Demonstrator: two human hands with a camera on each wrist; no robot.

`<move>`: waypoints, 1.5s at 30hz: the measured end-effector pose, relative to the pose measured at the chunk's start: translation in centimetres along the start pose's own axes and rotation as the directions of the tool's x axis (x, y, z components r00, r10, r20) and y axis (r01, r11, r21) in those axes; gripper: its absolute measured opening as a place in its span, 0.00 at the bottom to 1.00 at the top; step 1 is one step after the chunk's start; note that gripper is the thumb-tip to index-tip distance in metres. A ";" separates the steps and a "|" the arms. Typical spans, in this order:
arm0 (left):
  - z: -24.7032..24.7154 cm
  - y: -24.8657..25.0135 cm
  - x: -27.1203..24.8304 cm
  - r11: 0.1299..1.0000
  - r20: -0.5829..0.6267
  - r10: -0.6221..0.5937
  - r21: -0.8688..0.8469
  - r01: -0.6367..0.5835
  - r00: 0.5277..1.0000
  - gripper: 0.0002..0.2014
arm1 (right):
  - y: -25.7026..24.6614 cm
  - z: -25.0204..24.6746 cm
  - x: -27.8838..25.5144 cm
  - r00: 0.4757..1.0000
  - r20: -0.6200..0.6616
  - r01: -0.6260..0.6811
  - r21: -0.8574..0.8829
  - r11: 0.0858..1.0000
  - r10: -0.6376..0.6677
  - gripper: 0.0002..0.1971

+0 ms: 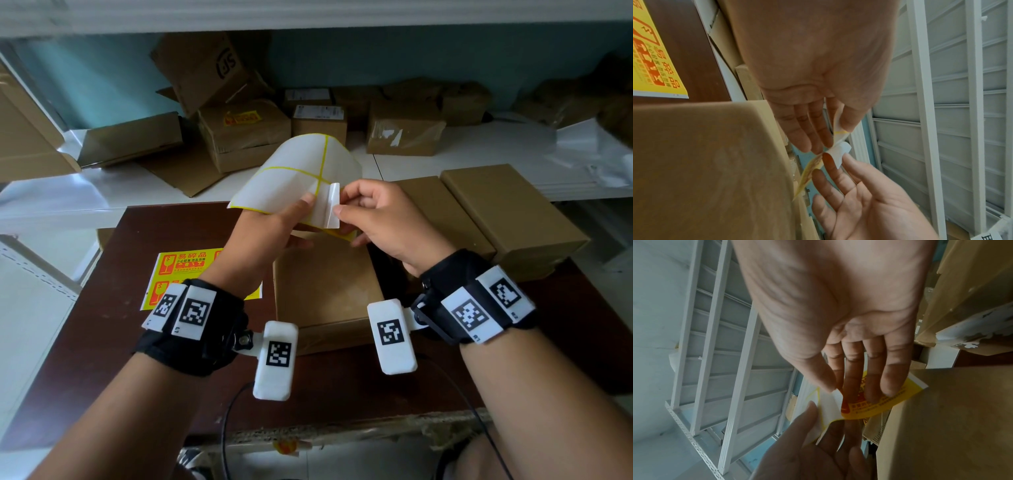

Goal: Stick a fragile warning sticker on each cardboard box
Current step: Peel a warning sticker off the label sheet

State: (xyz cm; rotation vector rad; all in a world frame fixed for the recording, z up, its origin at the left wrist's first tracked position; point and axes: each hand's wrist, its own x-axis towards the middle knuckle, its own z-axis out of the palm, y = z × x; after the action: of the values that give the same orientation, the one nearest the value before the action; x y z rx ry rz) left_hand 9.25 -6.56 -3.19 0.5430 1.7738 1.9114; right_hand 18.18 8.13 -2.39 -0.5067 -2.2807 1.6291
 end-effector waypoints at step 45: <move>-0.5 -0.4 0.4 0.998 0.019 -0.009 -0.064 0.010 1.000 0.11 | -0.2 -0.6 -0.2 0.994 0.032 -0.110 0.187 0.976 0.105 0.04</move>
State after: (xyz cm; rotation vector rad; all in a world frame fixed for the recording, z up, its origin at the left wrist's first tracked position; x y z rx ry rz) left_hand 8.68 -6.71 -3.66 0.5268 1.6949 1.9431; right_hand 18.56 8.46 -2.02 -0.5764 -2.1178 1.8891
